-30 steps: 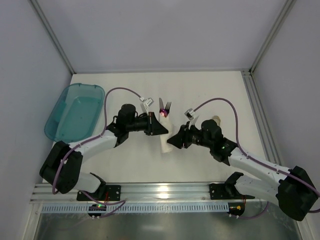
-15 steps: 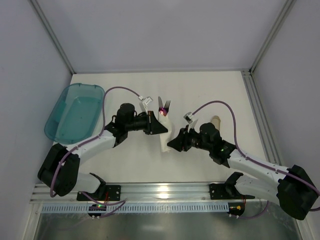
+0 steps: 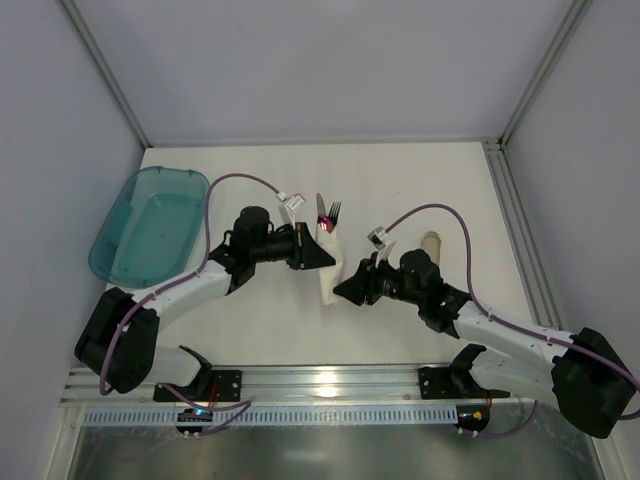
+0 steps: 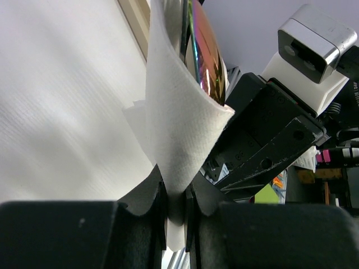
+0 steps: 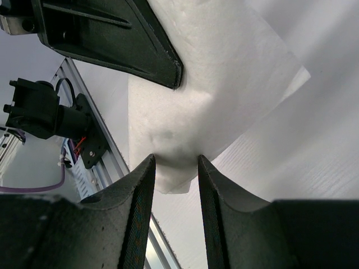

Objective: Place the utensils on the paper napkin and roll it up

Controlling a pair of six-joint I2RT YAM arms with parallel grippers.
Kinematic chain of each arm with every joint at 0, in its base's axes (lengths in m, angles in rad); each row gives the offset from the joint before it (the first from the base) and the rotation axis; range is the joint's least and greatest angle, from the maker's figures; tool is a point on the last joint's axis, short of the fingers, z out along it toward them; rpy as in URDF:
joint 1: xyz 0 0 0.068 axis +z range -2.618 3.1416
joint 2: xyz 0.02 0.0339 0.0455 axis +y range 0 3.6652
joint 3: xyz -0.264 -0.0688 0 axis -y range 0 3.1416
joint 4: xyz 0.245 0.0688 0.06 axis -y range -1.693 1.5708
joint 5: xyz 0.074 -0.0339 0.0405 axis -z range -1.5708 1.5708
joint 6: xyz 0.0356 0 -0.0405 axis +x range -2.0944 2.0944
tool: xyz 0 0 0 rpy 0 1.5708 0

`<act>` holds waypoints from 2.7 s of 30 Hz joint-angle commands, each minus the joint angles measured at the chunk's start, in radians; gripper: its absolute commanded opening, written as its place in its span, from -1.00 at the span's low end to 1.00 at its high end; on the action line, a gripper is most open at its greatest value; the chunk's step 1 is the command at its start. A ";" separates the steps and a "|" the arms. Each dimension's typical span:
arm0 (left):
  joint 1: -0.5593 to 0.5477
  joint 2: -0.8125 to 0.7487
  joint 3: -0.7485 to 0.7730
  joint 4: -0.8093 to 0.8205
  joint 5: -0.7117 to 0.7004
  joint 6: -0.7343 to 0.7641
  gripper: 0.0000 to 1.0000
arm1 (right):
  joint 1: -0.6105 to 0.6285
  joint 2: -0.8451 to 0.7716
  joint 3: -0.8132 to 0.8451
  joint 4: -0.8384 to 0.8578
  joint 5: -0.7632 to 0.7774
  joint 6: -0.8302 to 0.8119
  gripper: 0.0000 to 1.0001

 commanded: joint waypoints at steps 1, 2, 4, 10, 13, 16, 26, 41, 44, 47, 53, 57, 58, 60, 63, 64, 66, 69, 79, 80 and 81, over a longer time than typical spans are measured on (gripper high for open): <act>-0.004 -0.044 0.057 0.058 0.038 -0.002 -1.00 | 0.007 -0.002 -0.005 0.064 0.012 -0.002 -0.23; -0.004 -0.049 0.055 0.058 0.043 -0.002 -1.00 | 0.009 -0.005 -0.003 0.059 0.020 -0.009 -0.23; -0.004 -0.050 0.051 0.061 0.049 0.000 -1.00 | 0.006 -0.017 0.006 0.047 0.035 -0.017 -0.23; -0.004 -0.058 0.046 0.071 0.060 -0.008 -1.00 | 0.009 -0.034 0.031 0.024 0.064 -0.045 -0.23; -0.003 -0.058 0.044 0.071 0.063 -0.008 -1.00 | 0.007 -0.034 0.045 0.015 0.083 -0.052 -0.23; -0.004 -0.056 0.043 0.069 0.061 -0.006 -1.00 | 0.007 -0.034 0.058 0.018 0.084 -0.054 -0.23; -0.004 -0.053 0.043 0.077 0.084 -0.002 -1.00 | 0.007 0.010 0.080 0.064 0.067 -0.058 -0.23; -0.004 -0.064 0.021 0.157 0.170 -0.028 -1.00 | -0.004 -0.004 0.037 0.207 -0.008 -0.049 -0.24; -0.004 -0.062 0.020 0.163 0.179 -0.028 -1.00 | -0.023 -0.011 0.022 0.234 -0.032 -0.045 -0.24; -0.004 -0.064 0.017 0.169 0.189 -0.029 -1.00 | -0.040 -0.017 0.025 0.237 -0.043 -0.049 -0.23; -0.004 -0.053 0.021 0.172 0.221 -0.034 -1.00 | -0.066 -0.027 0.032 0.248 -0.066 -0.063 -0.22; -0.004 -0.050 0.021 0.180 0.230 -0.039 -1.00 | -0.068 -0.010 0.049 0.247 -0.094 -0.078 -0.23; -0.004 -0.053 0.024 0.181 0.230 -0.039 -1.00 | -0.069 -0.007 0.051 0.248 -0.097 -0.078 -0.23; -0.004 -0.052 0.024 0.183 0.230 -0.039 -1.00 | -0.070 -0.001 0.052 0.265 -0.123 -0.075 -0.23; -0.004 -0.052 0.027 0.193 0.233 -0.040 -1.00 | -0.070 0.007 0.046 0.294 -0.150 -0.063 -0.23; -0.004 -0.052 0.029 0.201 0.235 -0.043 -1.00 | -0.070 0.007 0.045 0.311 -0.163 -0.058 -0.23; -0.004 -0.050 0.031 0.206 0.239 -0.046 -1.00 | -0.070 0.013 0.041 0.325 -0.172 -0.055 -0.23; -0.004 -0.052 0.034 0.215 0.247 -0.048 -1.00 | -0.070 0.026 0.045 0.329 -0.190 -0.054 -0.23; -0.004 -0.062 0.035 0.216 0.267 -0.045 -1.00 | -0.070 0.050 0.031 0.375 -0.229 -0.042 -0.23; -0.004 -0.064 0.037 0.215 0.267 -0.045 -1.00 | -0.071 0.053 0.031 0.375 -0.230 -0.042 -0.23; -0.004 -0.067 0.037 0.215 0.270 -0.042 -1.00 | -0.071 0.056 0.031 0.374 -0.230 -0.043 -0.23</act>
